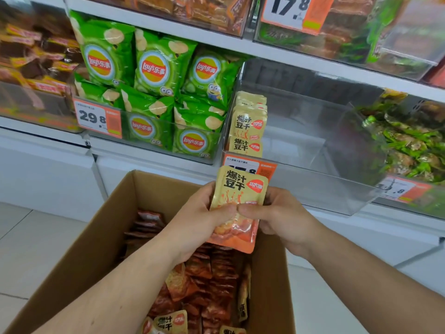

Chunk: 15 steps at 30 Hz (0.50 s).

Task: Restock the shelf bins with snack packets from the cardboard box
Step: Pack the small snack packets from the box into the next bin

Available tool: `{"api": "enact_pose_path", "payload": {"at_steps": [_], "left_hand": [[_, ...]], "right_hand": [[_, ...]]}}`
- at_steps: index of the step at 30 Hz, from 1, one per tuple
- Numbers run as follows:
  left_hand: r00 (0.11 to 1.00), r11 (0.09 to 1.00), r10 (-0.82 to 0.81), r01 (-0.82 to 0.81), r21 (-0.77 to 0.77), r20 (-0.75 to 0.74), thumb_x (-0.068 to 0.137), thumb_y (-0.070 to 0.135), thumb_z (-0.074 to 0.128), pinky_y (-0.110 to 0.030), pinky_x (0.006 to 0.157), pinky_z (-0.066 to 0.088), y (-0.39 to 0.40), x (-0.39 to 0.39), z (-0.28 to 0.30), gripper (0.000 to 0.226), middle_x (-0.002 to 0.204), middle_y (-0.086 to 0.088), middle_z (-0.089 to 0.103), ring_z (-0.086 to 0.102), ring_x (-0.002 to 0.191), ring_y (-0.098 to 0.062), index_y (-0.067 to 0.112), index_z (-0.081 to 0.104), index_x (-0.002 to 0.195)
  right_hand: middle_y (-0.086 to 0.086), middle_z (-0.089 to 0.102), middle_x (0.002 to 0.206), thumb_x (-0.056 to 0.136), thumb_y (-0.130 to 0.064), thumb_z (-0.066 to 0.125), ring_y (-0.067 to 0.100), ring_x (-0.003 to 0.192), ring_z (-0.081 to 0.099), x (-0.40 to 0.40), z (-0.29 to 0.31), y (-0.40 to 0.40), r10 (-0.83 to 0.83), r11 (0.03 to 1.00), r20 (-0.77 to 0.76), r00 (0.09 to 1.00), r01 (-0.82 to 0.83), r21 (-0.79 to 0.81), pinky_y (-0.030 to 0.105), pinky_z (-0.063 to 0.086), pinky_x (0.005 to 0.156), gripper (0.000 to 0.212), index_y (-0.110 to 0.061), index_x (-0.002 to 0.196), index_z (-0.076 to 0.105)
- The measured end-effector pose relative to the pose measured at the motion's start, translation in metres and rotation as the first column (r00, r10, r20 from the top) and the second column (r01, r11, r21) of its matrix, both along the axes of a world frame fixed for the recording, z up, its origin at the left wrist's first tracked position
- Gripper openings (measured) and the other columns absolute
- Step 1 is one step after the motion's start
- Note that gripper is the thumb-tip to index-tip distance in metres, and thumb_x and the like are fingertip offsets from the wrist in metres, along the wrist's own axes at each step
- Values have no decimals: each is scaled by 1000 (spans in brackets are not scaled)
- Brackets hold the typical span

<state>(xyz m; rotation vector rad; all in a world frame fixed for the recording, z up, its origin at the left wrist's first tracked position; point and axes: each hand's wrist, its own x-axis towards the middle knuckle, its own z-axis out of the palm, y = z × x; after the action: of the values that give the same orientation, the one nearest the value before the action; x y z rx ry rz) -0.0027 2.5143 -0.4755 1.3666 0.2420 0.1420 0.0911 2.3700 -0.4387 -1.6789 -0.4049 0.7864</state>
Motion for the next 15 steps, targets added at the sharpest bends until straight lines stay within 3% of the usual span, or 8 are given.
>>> {"api": "enact_pose_path", "payload": {"at_steps": [4,6,10,11,13,15], "left_hand": [[996,997,64,-66,31,68,91,21,69,-44,90,55,-1,16,26,26,106,2,75,72,98,-20,25,66,116],[978,978,155,-172,120,141,93,23,66,-39,86,55,2,27,35,21,103,3,74,70,95,-15,27,67,114],[867,780,393,-491,388,307,93,24,63,-6,73,42,14,54,47,14,98,12,60,55,81,8,32,59,105],[846,732,420,-530,429,328,93,24,63,-5,73,41,18,61,48,18,102,11,58,54,83,8,30,59,109],[830,681,449,-557,476,329,94,25,63,-16,83,44,23,76,48,29,114,9,57,56,92,0,24,59,123],[837,662,461,-545,514,294,95,25,62,-26,89,46,25,87,48,39,120,10,56,57,100,-7,19,56,133]], "right_hand": [[11,74,92,87,5,61,7,55,66,9,36,-3,-16,991,-49,999,22,129,11,43,42,26,0,112,67],[7,74,86,88,3,62,9,53,62,21,53,-3,-62,987,37,997,56,152,14,41,43,21,-3,107,69],[-2,68,65,89,-4,65,5,40,37,68,85,4,-277,956,230,933,242,168,19,21,39,8,-12,92,67],[-4,66,62,89,-5,66,5,39,34,80,92,6,-313,946,267,911,275,170,19,21,39,9,-12,94,67],[-6,62,57,89,-7,67,6,40,31,103,97,13,-326,946,327,887,304,116,20,21,41,11,-13,98,68],[-5,61,57,88,-9,68,8,44,30,120,94,20,-256,961,331,908,277,-17,20,21,45,8,-15,92,67]]}}
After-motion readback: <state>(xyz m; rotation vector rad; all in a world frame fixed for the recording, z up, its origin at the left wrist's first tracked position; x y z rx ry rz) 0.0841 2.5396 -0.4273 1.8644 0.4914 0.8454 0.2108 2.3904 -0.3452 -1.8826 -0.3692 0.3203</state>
